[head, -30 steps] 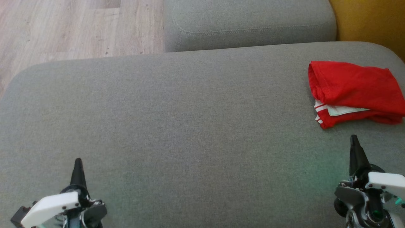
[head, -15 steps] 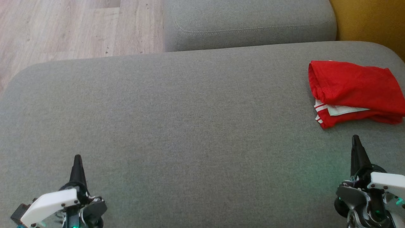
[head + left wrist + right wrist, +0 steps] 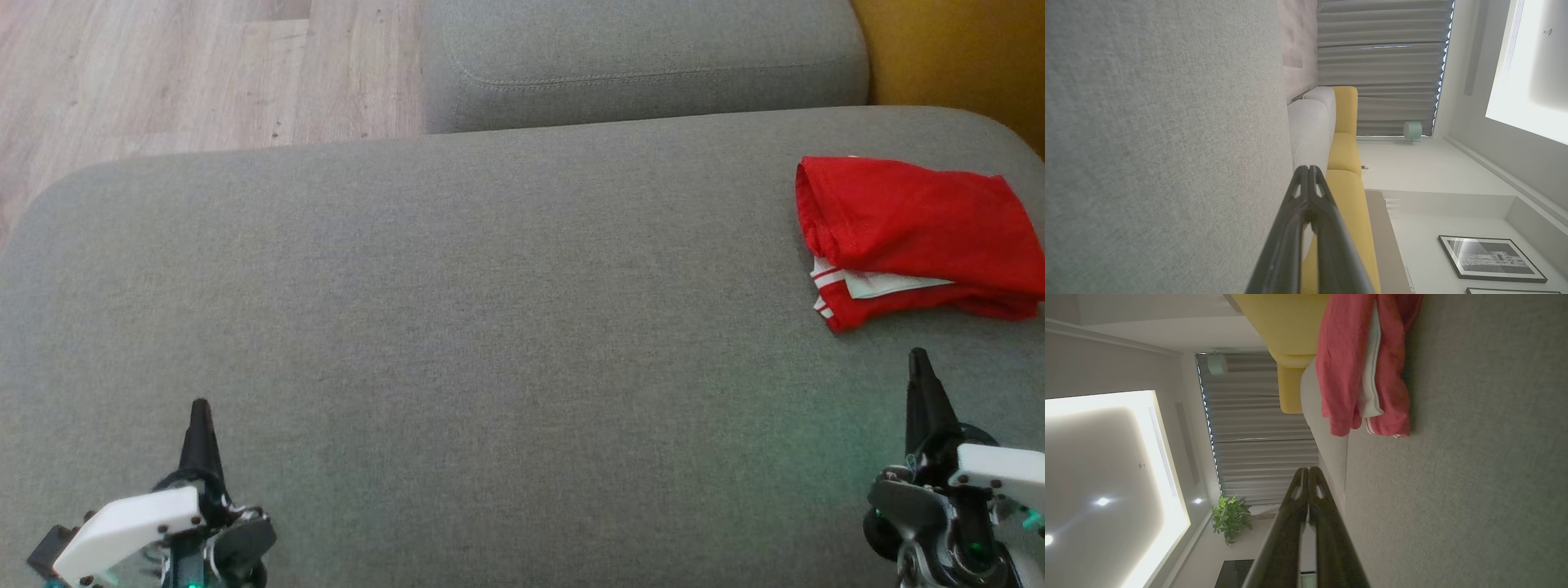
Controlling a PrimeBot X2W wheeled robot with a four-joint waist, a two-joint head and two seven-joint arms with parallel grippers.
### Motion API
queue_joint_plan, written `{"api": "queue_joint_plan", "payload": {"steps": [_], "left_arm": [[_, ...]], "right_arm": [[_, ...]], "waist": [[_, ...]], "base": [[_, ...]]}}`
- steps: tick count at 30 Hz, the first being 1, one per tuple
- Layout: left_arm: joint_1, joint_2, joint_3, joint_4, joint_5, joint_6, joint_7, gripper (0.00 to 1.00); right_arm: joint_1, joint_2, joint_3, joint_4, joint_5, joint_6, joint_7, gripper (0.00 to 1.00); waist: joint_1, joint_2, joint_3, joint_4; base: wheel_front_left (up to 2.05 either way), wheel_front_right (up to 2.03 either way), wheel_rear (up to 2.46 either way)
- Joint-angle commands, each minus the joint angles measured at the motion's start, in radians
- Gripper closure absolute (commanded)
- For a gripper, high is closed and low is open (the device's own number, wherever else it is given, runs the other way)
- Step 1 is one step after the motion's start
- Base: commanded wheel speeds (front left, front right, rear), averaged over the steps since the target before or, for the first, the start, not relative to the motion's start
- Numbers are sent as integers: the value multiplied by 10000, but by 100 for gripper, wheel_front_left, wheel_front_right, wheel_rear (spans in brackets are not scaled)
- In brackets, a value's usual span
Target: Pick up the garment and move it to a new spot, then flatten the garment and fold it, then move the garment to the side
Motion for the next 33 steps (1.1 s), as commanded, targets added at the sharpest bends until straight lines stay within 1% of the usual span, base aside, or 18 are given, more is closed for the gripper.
{"api": "queue_joint_plan", "payload": {"steps": [1,33], "left_arm": [[-488,45,400,-288,-28,-67,52,100],[-490,34,415,-288,-14,-67,65,100]], "right_arm": [[-550,-107,197,-378,44,69,53,100],[-553,-83,162,-376,15,69,81,100]], "waist": [[0,0,0,0],[0,0,0,0]], "base": [[0,0,0],[0,0,0]]}}
